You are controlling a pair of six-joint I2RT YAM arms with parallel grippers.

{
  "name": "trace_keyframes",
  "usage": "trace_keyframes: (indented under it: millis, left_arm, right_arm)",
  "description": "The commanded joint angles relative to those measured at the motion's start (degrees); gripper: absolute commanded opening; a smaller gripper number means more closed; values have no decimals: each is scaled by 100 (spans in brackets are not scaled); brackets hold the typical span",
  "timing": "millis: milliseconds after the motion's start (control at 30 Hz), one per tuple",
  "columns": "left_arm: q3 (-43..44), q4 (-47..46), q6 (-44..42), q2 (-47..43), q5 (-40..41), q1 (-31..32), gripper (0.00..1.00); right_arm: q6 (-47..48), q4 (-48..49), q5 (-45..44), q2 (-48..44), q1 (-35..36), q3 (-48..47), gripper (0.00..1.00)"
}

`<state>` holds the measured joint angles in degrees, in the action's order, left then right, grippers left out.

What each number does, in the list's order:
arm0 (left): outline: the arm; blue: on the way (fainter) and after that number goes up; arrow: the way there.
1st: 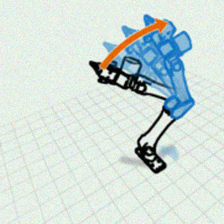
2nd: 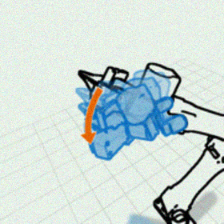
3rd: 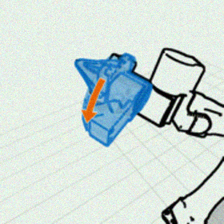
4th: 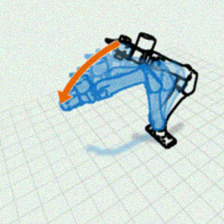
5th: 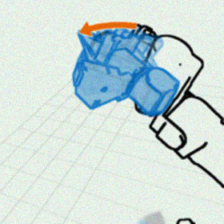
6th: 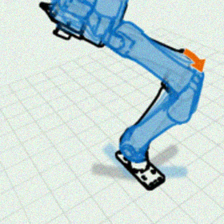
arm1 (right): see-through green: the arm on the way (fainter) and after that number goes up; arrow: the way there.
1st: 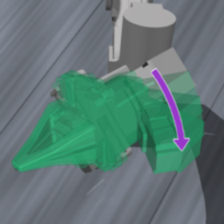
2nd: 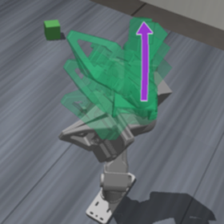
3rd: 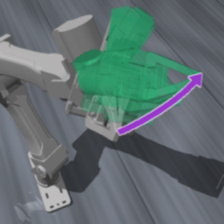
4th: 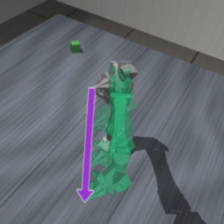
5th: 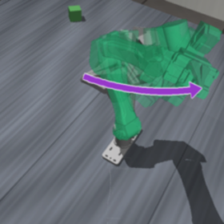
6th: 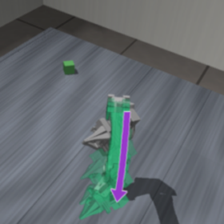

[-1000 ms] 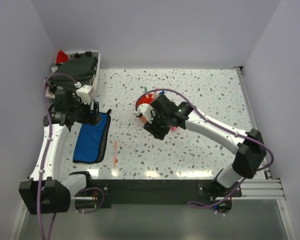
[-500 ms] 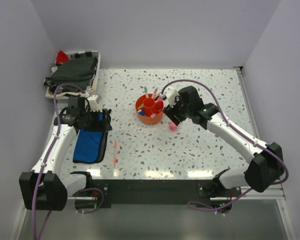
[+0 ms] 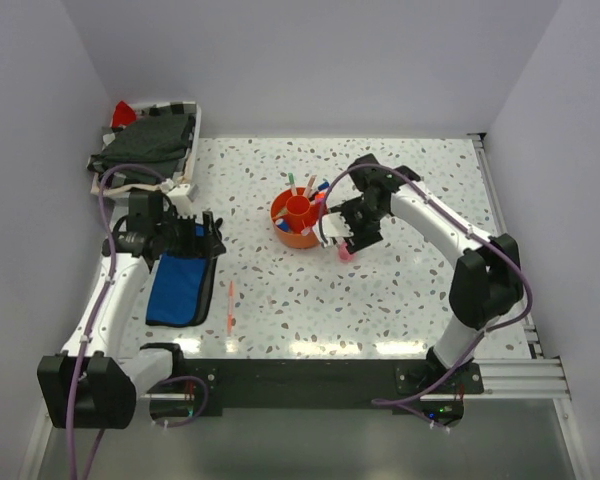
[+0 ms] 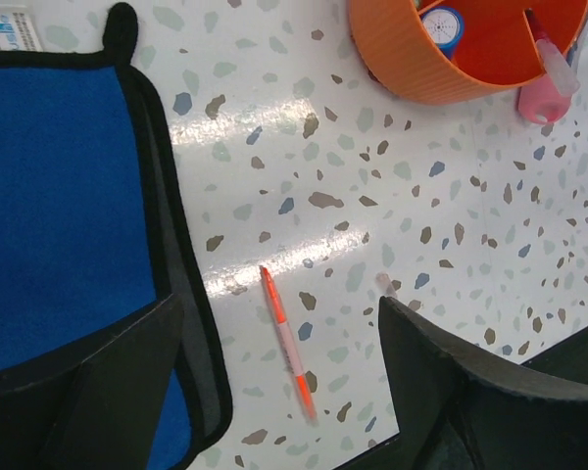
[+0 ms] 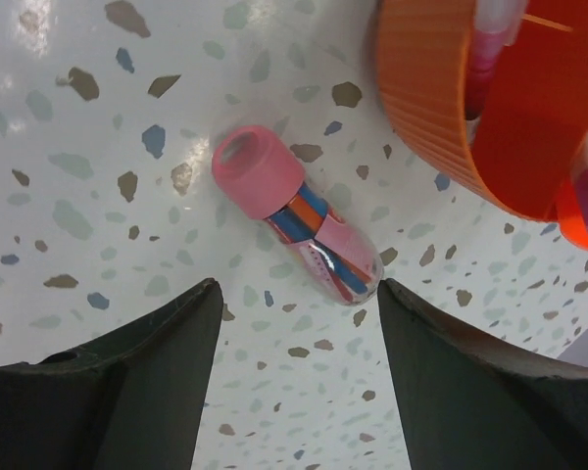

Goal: Sort the stationery into containers
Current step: Pick up the stationery from the center of the board.

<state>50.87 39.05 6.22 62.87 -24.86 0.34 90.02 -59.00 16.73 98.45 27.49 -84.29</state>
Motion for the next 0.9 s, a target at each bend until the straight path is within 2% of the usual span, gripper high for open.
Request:
trace_keyframes:
  millis: [0, 133, 400, 867]
  left_arm:
    - [90, -205, -51, -284, -282, -385, 85]
    - [-59, -205, 63, -468, -484, -622, 86]
    - [-209, -240, 222, -504, -608, -965, 85]
    - [-86, -249, 143, -232, -528, -1018, 86]
  right_arm:
    - [2069, -823, -389, 217, 20, -149, 68]
    - [2450, -911, -504, 490, 20, -280, 69]
    - [2574, -780, -548, 1053, 29, -474, 68]
    - [2328, 530, -733, 1229, 196, 422, 64]
